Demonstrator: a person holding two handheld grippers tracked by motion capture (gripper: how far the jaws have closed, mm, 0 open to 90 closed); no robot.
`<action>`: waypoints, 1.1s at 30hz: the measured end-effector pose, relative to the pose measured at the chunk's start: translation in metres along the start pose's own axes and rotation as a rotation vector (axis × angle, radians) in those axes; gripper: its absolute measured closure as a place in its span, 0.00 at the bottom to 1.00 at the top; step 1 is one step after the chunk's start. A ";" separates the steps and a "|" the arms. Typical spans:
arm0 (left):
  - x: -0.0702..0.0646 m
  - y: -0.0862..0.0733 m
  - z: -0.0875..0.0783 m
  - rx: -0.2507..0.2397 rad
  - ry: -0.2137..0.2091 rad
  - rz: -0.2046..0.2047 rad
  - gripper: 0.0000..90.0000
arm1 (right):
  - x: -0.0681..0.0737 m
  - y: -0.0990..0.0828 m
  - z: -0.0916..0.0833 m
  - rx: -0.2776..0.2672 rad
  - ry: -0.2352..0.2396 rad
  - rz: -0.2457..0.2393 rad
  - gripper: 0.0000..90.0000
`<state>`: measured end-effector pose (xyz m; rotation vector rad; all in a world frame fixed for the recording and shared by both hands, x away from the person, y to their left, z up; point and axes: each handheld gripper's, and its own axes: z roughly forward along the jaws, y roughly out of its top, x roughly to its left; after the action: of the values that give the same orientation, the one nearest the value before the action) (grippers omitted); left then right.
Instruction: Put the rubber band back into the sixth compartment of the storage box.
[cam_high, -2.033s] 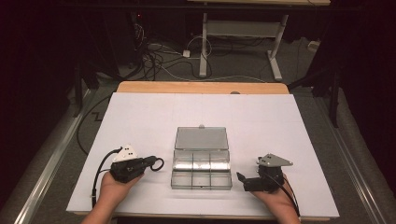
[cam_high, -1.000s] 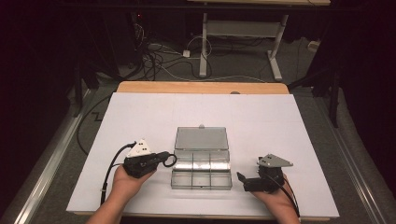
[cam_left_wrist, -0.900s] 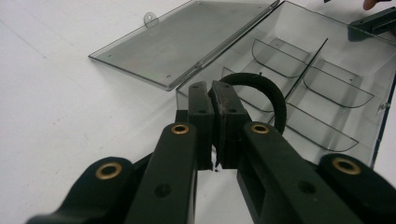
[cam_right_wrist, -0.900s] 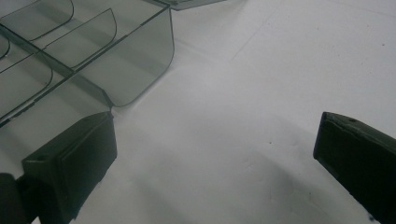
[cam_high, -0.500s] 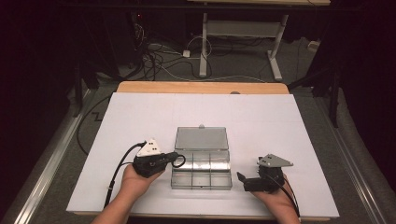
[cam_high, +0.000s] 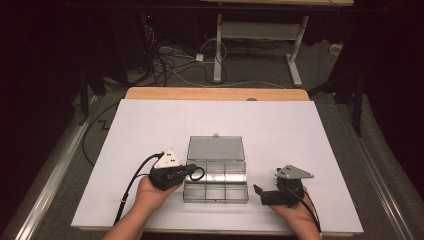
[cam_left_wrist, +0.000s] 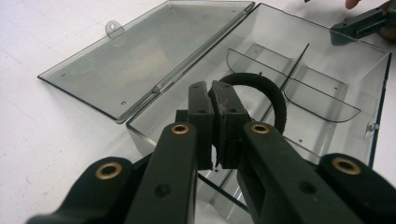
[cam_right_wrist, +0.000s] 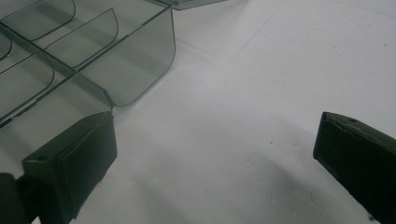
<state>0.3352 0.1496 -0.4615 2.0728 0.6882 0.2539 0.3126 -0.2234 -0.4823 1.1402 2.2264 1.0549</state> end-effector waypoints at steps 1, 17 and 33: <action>0.000 0.000 0.001 0.002 -0.002 0.002 0.95 | 0.000 0.000 0.000 0.000 0.000 0.000 0.00; -0.015 0.015 0.016 0.000 -0.036 0.038 0.95 | 0.000 0.000 0.000 0.000 -0.001 0.002 0.00; -0.034 0.032 0.030 0.000 -0.078 0.080 0.95 | 0.001 0.000 0.000 -0.002 -0.001 0.002 0.00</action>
<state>0.3325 0.0956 -0.4500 2.1011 0.5591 0.2173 0.3120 -0.2231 -0.4823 1.1414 2.2236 1.0575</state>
